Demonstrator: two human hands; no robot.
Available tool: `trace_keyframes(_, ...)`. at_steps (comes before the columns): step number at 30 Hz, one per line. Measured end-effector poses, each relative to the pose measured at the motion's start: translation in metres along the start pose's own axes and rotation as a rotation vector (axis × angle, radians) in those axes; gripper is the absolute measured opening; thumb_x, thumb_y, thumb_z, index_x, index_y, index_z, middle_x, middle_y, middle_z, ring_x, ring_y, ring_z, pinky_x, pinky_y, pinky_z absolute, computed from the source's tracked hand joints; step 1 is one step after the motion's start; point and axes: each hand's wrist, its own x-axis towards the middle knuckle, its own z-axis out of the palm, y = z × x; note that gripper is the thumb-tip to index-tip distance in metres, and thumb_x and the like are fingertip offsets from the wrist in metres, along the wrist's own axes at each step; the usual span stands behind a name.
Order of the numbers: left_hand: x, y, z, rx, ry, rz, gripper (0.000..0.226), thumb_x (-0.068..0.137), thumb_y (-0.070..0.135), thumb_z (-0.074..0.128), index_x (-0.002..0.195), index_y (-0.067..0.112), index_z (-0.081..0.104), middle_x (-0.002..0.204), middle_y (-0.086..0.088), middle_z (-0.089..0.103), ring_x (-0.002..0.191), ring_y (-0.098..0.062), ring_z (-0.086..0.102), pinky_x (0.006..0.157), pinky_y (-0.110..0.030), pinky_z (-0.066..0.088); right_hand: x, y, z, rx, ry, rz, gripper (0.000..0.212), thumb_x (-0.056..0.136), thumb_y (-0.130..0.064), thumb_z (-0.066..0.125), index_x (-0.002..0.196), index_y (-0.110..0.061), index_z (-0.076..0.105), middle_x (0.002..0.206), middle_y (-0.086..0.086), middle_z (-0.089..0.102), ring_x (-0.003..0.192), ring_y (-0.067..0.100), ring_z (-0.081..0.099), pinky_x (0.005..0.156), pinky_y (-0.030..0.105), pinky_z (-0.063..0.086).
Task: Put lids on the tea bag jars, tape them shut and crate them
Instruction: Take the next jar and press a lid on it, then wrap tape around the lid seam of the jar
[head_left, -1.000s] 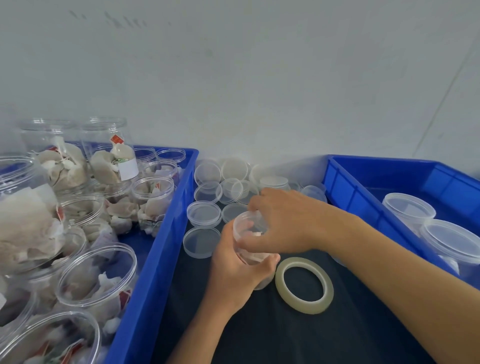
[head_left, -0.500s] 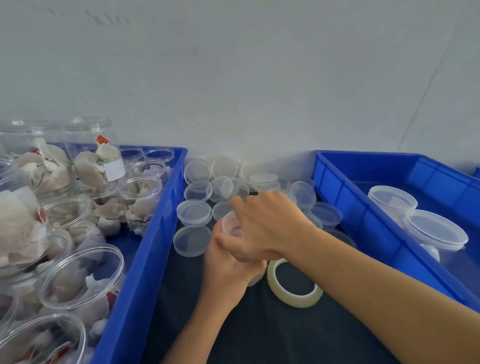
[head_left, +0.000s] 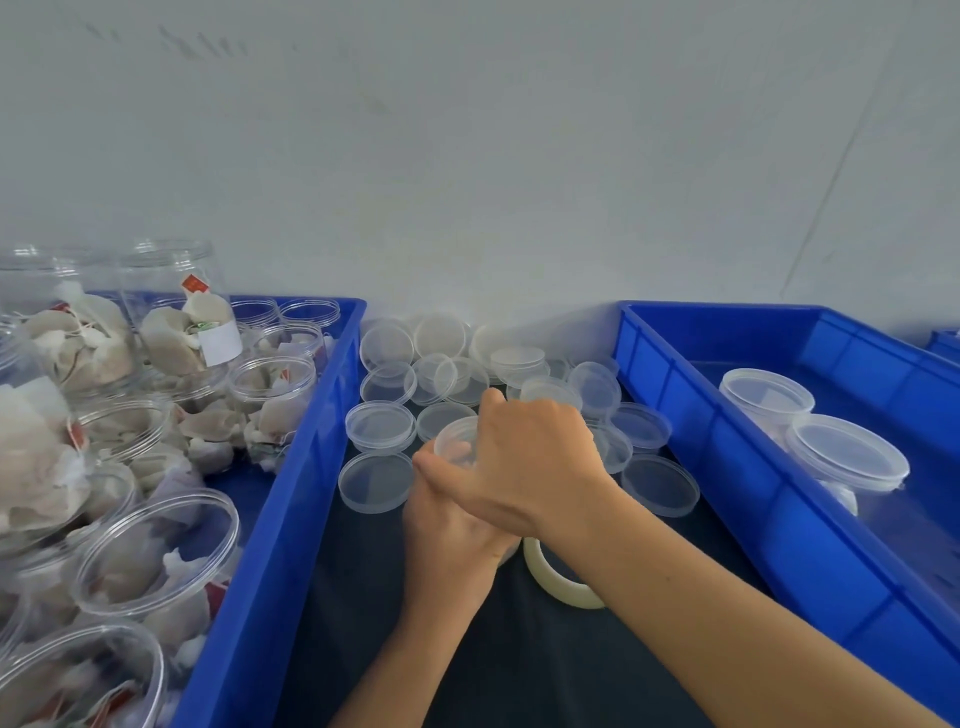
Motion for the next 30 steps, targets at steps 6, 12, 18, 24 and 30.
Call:
trace_keyframes(6, -0.006, -0.004, -0.007, -0.096, 0.051, 0.049, 0.082, 0.060, 0.049, 0.101, 0.125, 0.053, 0.052, 0.122, 0.022, 0.070, 0.112, -0.001, 0.069, 0.082, -0.012, 0.056, -0.021, 0.040, -0.006, 0.480, -0.129, 0.111, 0.052, 0.091, -0.078, 0.044, 0.113, -0.034, 0.062, 0.095, -0.015, 0.065, 0.087, 0.010, 0.062, 0.074, 0.034, 0.048)
trace_keyframes(12, -0.006, 0.001, -0.011, -0.083, 0.074, 0.028, 0.082, 0.060, 0.060, 0.098, 0.128, 0.051, 0.053, 0.124, 0.021, 0.069, 0.114, -0.002, 0.069, 0.088, -0.028, 0.058, -0.049, 0.050, 0.014, 0.815, 0.057, 0.159, 0.014, 0.101, -0.047, 0.060, 0.103, -0.042, 0.074, 0.090, -0.015, 0.069, 0.086, 0.006, 0.064, 0.072, 0.018, 0.050)
trace_keyframes(18, 0.000, -0.005, -0.019, 0.060, 0.130, -0.003, 0.088, 0.056, 0.066, 0.092, 0.130, 0.049, 0.047, 0.125, 0.025, 0.062, 0.119, 0.004, 0.058, 0.096, -0.024, 0.051, -0.085, 0.067, 0.033, 0.604, -0.019, 0.191, 0.025, 0.098, -0.052, 0.059, 0.088, -0.030, 0.068, 0.088, -0.012, 0.062, 0.084, 0.009, 0.058, 0.077, 0.034, 0.052)
trace_keyframes(24, 0.001, -0.011, -0.017, 0.170, 0.159, 0.021, 0.098, 0.059, 0.059, 0.094, 0.139, 0.037, 0.043, 0.131, 0.015, 0.047, 0.124, -0.003, 0.048, 0.098, -0.029, 0.046, -0.102, 0.060, 0.055, 0.240, -0.147, 0.092, 0.039, 0.084, -0.072, 0.058, 0.082, -0.035, 0.048, 0.083, -0.019, 0.053, 0.080, 0.008, 0.051, 0.076, 0.028, 0.042)
trace_keyframes(30, -0.007, 0.004, -0.021, 0.278, 0.246, 0.072, 0.113, 0.066, 0.061, 0.092, 0.155, 0.018, 0.036, 0.140, 0.009, 0.040, 0.135, -0.015, 0.045, 0.104, -0.047, 0.052, -0.083, 0.067, 0.055, 0.478, -0.016, 0.275, 0.018, 0.101, -0.052, 0.057, 0.090, -0.037, 0.055, 0.075, -0.012, 0.065, 0.067, 0.009, 0.061, 0.060, 0.030, 0.050)
